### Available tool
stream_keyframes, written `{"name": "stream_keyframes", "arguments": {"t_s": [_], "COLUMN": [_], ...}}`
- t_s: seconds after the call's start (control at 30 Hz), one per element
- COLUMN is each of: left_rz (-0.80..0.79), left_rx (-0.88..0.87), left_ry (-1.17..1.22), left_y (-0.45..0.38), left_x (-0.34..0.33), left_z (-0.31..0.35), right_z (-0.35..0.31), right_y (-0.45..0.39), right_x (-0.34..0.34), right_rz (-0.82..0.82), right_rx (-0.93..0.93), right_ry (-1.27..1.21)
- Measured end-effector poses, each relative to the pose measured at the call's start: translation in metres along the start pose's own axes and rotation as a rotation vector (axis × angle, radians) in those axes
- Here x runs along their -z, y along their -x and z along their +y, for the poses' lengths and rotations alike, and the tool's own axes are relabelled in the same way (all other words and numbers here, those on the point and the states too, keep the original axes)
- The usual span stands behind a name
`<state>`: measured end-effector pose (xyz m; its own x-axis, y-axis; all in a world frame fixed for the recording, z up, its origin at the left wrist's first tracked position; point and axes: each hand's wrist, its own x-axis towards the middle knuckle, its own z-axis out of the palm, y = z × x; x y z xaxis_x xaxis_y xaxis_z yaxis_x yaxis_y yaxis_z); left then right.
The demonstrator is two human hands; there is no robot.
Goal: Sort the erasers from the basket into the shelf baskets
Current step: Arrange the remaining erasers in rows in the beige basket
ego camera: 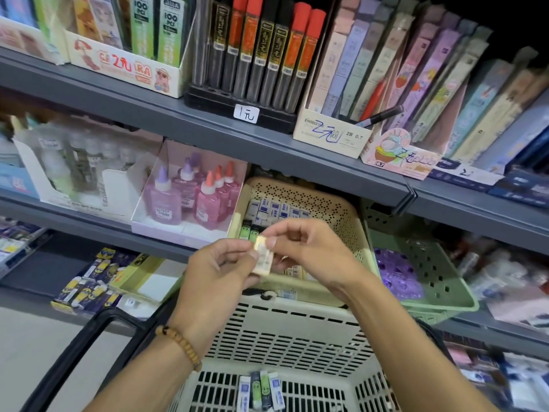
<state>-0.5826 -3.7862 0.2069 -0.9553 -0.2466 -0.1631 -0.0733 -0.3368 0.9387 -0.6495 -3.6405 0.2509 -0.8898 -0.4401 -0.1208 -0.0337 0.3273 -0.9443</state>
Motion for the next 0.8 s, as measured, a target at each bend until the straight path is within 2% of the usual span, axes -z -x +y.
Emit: {"name": "stream_keyframes", "arguments": {"t_s": [0.13, 0.23, 0.33, 0.47, 0.6, 0.7, 0.8], "left_rz": [-0.001, -0.019, -0.021, -0.012, -0.029, -0.109, -0.24], "left_rx": [-0.068, -0.126, -0.133, -0.112, -0.091, -0.059, -0.015], "left_ry": [-0.163, -0.265, -0.3, -0.333, -0.404, -0.474, -0.588], "left_y": [0.01, 0.017, 0.023, 0.029, 0.042, 0.054, 0.063], "left_x": [0.007, 0.015, 0.016, 0.015, 0.014, 0.011, 0.012], "left_z": [-0.009, -0.015, -0.02, -0.03, -0.044, -0.06, -0.078], "right_z": [0.013, 0.03, 0.039, 0.032, 0.024, 0.029, 0.052], "right_y": [-0.005, -0.011, -0.02, -0.013, 0.026, 0.068, 0.105], "right_x": [0.032, 0.034, 0.023, 0.022, 0.028, 0.028, 0.025], "right_rz": [0.16, 0.126, 0.091, 0.137, 0.367, 0.463, 0.465], "right_rx": [-0.095, -0.231, -0.277, -0.221, -0.009, 0.073, 0.036], "right_ry": [0.048, 0.159, 0.264, 0.335, 0.272, 0.112, 0.075]}}
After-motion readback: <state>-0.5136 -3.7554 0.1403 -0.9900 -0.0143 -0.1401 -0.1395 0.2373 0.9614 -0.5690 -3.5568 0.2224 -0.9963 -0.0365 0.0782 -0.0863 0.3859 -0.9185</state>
